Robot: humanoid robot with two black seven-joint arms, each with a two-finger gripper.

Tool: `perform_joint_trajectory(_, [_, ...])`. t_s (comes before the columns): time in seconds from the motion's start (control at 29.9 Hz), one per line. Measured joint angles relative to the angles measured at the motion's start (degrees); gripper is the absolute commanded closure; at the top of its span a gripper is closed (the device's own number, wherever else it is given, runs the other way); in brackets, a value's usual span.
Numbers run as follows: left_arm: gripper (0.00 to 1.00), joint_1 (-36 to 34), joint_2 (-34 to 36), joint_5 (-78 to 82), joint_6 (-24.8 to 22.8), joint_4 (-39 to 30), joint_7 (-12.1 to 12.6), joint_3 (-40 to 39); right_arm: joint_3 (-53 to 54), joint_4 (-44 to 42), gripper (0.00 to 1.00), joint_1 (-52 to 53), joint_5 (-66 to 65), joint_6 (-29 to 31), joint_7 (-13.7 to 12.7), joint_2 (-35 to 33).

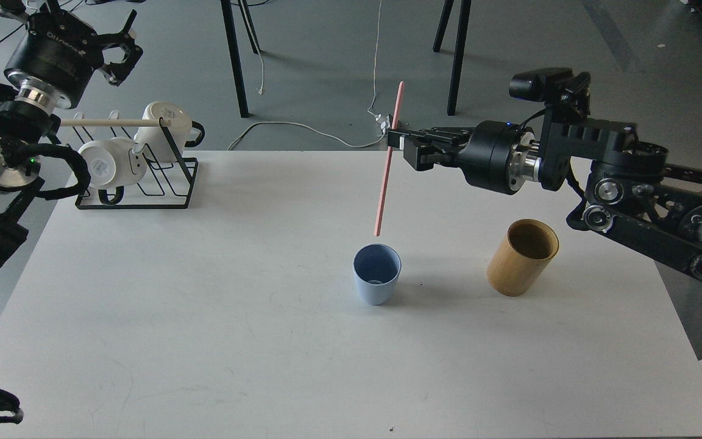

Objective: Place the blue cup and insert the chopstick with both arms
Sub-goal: 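Move the straw with the right gripper over the blue cup, then lower the straw into the blue cup with the right gripper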

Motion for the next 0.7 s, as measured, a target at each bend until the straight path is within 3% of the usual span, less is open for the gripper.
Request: perform_joint_trajectory(0.7, [0.0, 0.0, -0.4, 0.0, 0.0, 0.0, 0.0, -0.2, -2.7, -6.6, 0.98, -6.9, -3.8, 0.0, 0.0, 7.6])
